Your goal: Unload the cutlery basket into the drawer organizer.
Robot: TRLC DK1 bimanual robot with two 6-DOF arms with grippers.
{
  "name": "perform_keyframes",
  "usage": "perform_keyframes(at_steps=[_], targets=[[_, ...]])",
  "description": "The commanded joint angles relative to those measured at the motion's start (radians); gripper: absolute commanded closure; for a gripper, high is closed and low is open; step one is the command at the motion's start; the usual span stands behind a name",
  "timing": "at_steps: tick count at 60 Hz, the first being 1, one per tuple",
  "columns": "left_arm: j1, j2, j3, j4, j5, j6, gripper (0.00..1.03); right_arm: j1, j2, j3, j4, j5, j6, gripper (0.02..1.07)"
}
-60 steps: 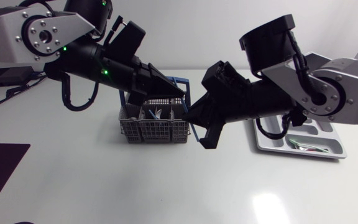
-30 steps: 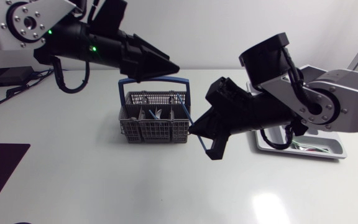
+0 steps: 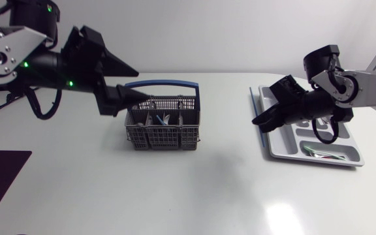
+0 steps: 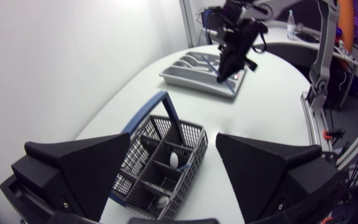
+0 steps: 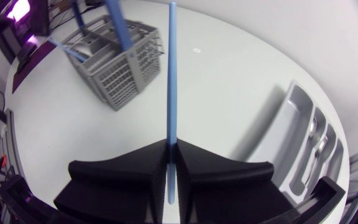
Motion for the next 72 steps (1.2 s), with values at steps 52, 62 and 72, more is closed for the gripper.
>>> perform_keyframes(at_steps=[52,62,72], targets=[[-0.066,0.134,-0.239,0.218,-0.057,0.281,0.20,-0.252,0.469,0.365,-0.129,0.115,0.342,0.50],[-0.080,0.189,-0.231,0.323,-0.057,0.235,0.39,-0.249,0.425,0.325,-0.121,0.135,0.342,0.22],[-0.078,0.224,-0.219,0.385,-0.057,0.204,0.59,-0.218,0.376,0.284,-0.109,0.136,0.342,0.20]])
